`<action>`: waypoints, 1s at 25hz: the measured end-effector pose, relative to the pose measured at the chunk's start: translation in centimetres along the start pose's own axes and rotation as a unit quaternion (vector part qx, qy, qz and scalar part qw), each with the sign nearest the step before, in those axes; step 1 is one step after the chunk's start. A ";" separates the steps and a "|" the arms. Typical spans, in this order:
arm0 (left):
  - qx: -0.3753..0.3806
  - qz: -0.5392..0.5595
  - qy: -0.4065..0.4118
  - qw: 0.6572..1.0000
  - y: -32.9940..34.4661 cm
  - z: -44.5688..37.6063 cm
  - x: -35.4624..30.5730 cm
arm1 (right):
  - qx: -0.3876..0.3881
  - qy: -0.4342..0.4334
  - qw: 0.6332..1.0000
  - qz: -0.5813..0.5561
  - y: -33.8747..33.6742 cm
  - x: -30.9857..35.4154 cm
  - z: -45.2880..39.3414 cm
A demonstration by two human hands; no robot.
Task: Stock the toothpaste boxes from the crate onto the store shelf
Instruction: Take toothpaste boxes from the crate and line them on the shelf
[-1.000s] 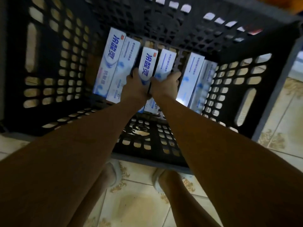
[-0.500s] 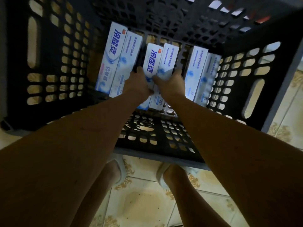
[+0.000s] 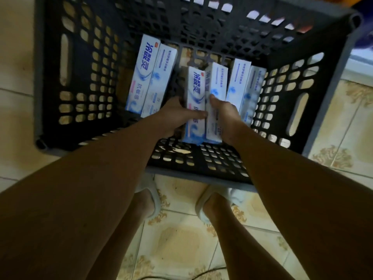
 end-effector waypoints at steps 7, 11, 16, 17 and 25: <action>0.095 0.070 -0.024 0.993 2.7 14.1 -8.1 | 0.040 -0.011 0.999 -0.005 -0.7 7.2 16.2; 0.072 0.094 -0.004 0.993 3.5 27.3 -16.6 | 0.084 -0.050 0.994 0.056 0.0 16.1 29.6; 0.092 0.128 0.106 0.982 4.4 44.8 -28.4 | 0.150 -0.108 0.979 0.086 2.8 25.9 48.4; 0.105 0.125 0.129 0.978 4.7 47.8 -30.2 | 0.160 -0.127 0.974 0.096 3.2 27.5 51.9; -0.023 0.245 0.216 0.945 6.3 63.8 -40.7 | 0.214 -0.248 0.912 0.248 4.0 36.6 69.2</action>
Point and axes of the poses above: each hand's wrist, its own z-axis away from the middle knuckle, its own y-axis out of the palm, x = y × z, the point moved 6 cm from there along -z, towards the middle knuckle, and after that the axes turned 2 degrees about x, right-handed, at the moved point
